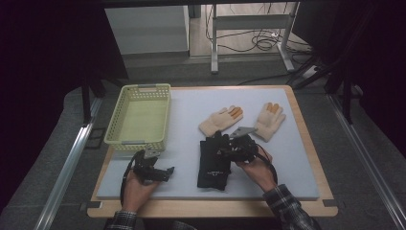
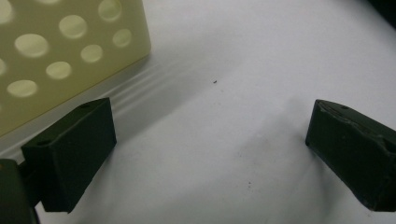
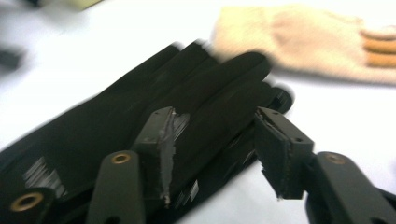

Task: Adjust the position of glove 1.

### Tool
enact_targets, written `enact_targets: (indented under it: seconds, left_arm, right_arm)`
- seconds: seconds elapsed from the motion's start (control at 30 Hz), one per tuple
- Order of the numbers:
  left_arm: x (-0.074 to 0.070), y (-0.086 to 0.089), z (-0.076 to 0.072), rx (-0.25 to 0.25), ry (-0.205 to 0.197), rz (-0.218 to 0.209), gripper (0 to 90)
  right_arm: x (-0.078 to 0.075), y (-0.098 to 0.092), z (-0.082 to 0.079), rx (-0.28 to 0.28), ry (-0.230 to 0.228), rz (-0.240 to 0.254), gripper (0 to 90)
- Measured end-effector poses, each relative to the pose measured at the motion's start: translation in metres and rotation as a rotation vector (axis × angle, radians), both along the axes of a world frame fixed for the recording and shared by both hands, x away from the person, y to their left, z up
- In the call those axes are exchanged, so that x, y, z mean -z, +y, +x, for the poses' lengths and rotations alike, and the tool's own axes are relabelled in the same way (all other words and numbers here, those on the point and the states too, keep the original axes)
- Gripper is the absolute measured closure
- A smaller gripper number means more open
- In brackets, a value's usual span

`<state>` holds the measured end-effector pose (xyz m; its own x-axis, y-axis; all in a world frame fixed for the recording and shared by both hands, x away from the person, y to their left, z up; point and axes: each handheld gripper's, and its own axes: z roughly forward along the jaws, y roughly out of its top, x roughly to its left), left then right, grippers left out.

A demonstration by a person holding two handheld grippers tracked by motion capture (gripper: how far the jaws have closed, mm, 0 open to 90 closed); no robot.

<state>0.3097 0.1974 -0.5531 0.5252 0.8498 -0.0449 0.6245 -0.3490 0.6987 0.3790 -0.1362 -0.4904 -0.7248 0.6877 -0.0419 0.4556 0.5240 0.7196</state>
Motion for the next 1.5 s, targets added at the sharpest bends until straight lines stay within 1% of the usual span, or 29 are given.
enact_targets:
  seconds: [0.1,0.13,0.17,0.2,0.23,0.27,0.3,0.33,0.37,0.47,0.6,0.67,0.73,0.8,0.87,0.9,0.93,0.97,1.03,1.13,1.2,1.27,1.33,1.4,1.43,1.5]
  left_arm:
    - [0.0,0.0,0.0,0.003,0.001,0.003,2.1]
    - [0.0,0.0,0.0,0.003,0.001,0.002,2.1]
    - [0.0,0.0,0.0,0.002,0.001,0.002,2.1]
    - [0.0,0.0,0.0,0.001,0.001,-0.001,2.1]
    - [0.0,0.0,0.0,0.0,0.0,-0.001,2.1]
    - [0.0,0.0,0.0,0.0,0.0,-0.001,2.1]
    - [0.0,0.0,0.0,0.0,0.0,-0.001,2.1]
    - [0.0,0.0,0.0,0.0,0.001,-0.002,2.1]
    - [0.0,0.0,0.0,0.002,0.002,0.001,2.1]
    - [0.0,0.0,0.0,0.003,0.002,0.003,2.1]
    - [0.0,0.0,0.0,0.002,0.002,0.003,2.1]
    - [0.0,0.0,0.0,0.002,0.002,0.003,2.0]
    - [0.0,0.0,0.0,0.004,0.001,0.005,2.1]
    - [0.0,0.0,0.0,0.004,0.001,0.004,2.0]
    - [0.0,0.0,0.0,0.002,0.001,0.003,2.0]
    - [0.0,0.0,0.0,0.003,0.001,0.003,2.1]
    - [0.0,0.0,0.0,0.001,0.001,0.001,2.1]
    - [0.0,0.0,0.0,0.001,0.001,0.001,2.1]
    - [0.0,0.0,0.0,0.003,0.001,0.003,2.1]
    - [0.0,0.0,0.0,0.001,0.001,0.002,2.0]
    - [0.0,0.0,0.0,0.002,0.002,0.002,2.0]
    - [0.0,0.0,0.0,0.002,0.002,0.004,2.0]
    - [0.0,0.0,0.0,0.002,0.002,0.004,2.0]
    - [0.0,0.0,0.0,0.002,0.002,0.004,2.0]
    - [0.0,0.0,0.0,0.002,0.001,0.004,2.1]
    - [0.0,0.0,0.0,0.002,0.001,0.004,2.0]
  right_arm:
    - [0.007,0.006,0.02,0.045,0.017,0.004,40.1]
    - [0.011,0.008,0.026,0.057,0.028,0.012,40.8]
    - [0.014,0.009,0.03,0.059,0.051,0.015,43.4]
    - [0.017,0.011,0.033,0.064,0.076,0.015,50.6]
    - [0.021,0.013,0.033,0.065,0.081,0.0,59.5]
    - [0.022,0.014,0.032,0.064,0.083,0.001,66.3]
    - [0.022,0.015,0.031,0.066,0.083,0.009,73.6]
    - [0.021,0.016,0.029,0.064,0.079,0.006,82.7]
    - [0.018,0.016,0.027,0.061,0.06,-0.011,85.7]
    - [0.014,0.016,0.025,0.058,0.049,-0.022,86.6]
    - [0.0,0.015,0.015,0.047,0.019,-0.007,86.6]
    - [-0.008,0.014,0.009,0.05,-0.006,-0.027,86.6]
    - [-0.014,0.012,0.003,0.058,-0.025,-0.031,86.5]
    - [-0.016,0.011,-0.001,0.062,-0.026,-0.043,86.1]
    - [-0.007,0.009,0.002,0.069,-0.004,-0.06,83.4]
    - [-0.003,0.008,0.004,0.074,-0.001,-0.068,80.4]
    - [0.0,0.006,0.005,0.08,0.001,-0.069,74.9]
    - [0.004,0.002,0.005,0.087,-0.002,-0.057,67.7]
    - [0.004,-0.005,0.0,0.08,-0.003,-0.037,63.2]
    - [0.001,-0.017,-0.014,0.058,0.004,-0.027,63.2]
    - [-0.001,-0.026,-0.028,0.036,0.004,-0.04,63.8]
    - [0.001,-0.032,-0.04,0.018,0.015,-0.028,64.7]
    - [0.005,-0.038,-0.053,-0.005,0.03,-0.032,65.1]
    - [0.012,-0.041,-0.067,-0.039,0.049,-0.032,65.1]
    - [0.015,-0.041,-0.071,-0.046,0.057,-0.032,65.1]
    - [0.022,-0.041,-0.082,-0.078,0.066,-0.037,64.8]
